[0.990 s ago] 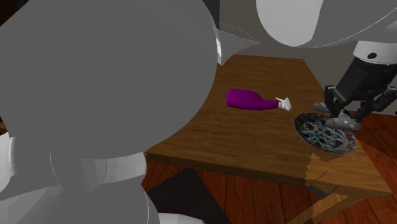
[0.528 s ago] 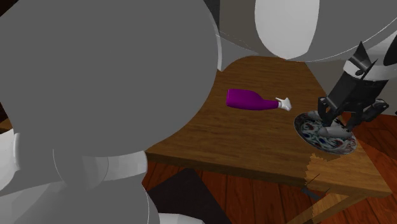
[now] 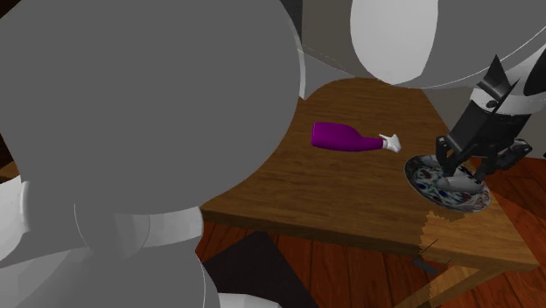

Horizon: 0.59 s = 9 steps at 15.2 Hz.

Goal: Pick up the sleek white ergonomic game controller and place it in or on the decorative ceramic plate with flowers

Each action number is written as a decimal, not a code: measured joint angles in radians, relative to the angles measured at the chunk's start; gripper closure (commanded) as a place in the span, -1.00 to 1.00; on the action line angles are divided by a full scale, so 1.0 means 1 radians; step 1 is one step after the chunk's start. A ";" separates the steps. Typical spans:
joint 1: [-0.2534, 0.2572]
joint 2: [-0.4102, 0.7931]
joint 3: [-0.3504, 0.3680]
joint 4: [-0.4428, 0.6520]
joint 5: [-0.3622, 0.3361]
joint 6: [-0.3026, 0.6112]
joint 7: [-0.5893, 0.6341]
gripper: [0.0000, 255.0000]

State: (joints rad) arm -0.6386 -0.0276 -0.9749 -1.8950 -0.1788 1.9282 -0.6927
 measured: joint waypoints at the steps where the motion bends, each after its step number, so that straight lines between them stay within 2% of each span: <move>1: 0.000 0.000 0.000 0.000 0.000 0.000 0.000 -1.00; 6: 0.000 0.000 0.000 0.000 0.000 0.000 0.000 -1.00; 9: 0.007 -0.024 0.011 0.056 -0.017 -0.070 0.011 -1.00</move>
State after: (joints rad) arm -0.6313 -0.0513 -0.9637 -1.8393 -0.1956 1.8579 -0.6820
